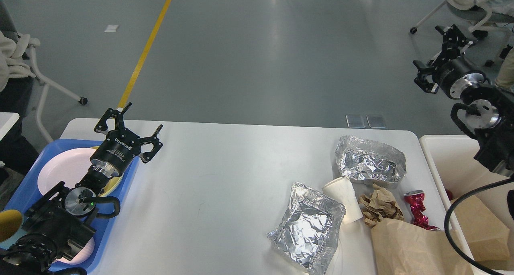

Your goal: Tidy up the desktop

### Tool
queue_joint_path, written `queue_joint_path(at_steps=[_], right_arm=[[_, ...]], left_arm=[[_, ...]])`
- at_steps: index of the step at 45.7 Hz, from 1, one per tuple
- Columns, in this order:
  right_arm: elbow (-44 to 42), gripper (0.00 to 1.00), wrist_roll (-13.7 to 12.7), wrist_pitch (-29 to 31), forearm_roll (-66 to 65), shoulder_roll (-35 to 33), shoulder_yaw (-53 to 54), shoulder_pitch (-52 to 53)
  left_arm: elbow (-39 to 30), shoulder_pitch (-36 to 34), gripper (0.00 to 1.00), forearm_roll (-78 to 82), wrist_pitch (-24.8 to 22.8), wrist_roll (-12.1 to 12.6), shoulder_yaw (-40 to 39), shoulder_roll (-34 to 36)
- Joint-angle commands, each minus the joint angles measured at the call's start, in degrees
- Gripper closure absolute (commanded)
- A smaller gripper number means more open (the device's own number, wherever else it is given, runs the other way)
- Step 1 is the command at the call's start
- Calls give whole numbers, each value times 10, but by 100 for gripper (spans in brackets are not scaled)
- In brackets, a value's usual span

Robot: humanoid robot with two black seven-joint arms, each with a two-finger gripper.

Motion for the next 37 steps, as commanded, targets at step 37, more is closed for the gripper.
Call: queue_joint_path(at_steps=[37], right_arm=[[76, 0, -1, -9, -5, 39, -694, 201]], left_arm=[[0, 0, 3, 0, 0, -1, 0, 0]])
